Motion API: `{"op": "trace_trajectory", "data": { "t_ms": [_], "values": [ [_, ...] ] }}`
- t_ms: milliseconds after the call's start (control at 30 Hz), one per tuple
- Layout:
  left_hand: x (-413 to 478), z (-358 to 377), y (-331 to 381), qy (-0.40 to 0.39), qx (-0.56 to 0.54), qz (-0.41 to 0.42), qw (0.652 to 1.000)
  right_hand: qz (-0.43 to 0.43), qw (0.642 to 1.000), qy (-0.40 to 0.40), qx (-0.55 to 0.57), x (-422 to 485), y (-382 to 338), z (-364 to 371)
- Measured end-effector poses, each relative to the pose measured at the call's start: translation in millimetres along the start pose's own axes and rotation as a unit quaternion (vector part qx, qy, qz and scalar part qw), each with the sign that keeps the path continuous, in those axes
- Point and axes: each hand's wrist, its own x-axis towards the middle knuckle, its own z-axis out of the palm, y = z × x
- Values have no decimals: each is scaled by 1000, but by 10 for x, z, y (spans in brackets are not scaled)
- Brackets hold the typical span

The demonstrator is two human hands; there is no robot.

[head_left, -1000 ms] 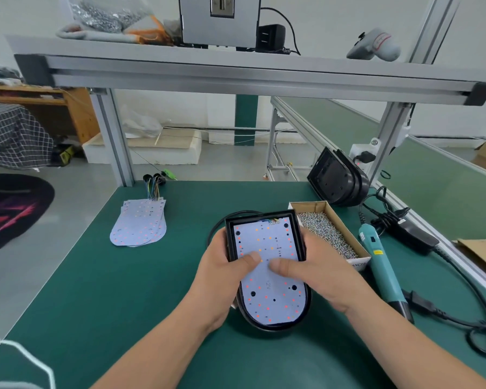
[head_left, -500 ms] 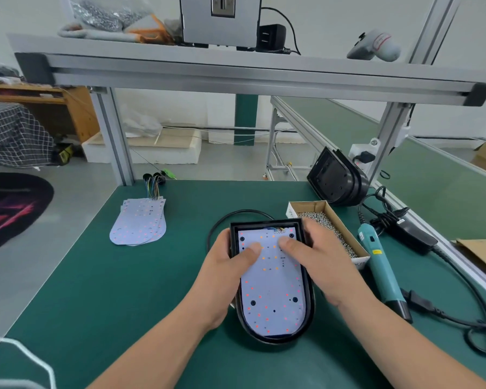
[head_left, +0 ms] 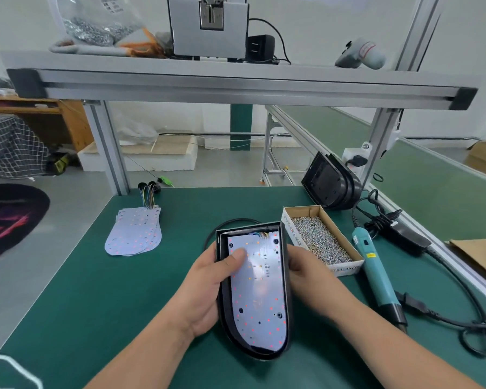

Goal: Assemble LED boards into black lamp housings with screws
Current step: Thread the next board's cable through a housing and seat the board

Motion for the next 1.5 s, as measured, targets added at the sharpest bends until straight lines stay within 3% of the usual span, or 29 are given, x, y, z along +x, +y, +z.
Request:
{"op": "trace_trajectory", "data": {
  "t_ms": [100,300,400,467,600,867,1033,1133,1367,1500],
  "values": [
    [-7,-6,-13,-2,-15,13,1000,-9,990,61,-125,24,12,-12],
    [-35,28,28,-9,-65,8,998,-53,971,98,-209,83,-2,17],
    [-59,16,51,-3,-53,-7,999,-12,999,36,-32,36,19,-6],
    [-67,-12,69,-4,-50,-12,999,17,998,21,55,19,57,-13],
    [-70,-27,92,3,-76,-13,997,6,989,112,101,38,110,-23],
    [-86,-25,133,-42,-93,-29,994,-8,978,134,159,30,113,-66],
    [-56,-75,120,-86,-83,-32,992,-58,987,71,134,-31,60,-173],
    [-56,-92,128,-96,-102,-36,989,-64,996,43,45,-47,41,-190],
    [-49,-77,126,-75,-106,-23,991,-34,994,96,-30,12,56,-84],
    [-43,-79,116,-80,-116,-17,990,-59,983,165,-54,21,49,-87]
  ]
}}
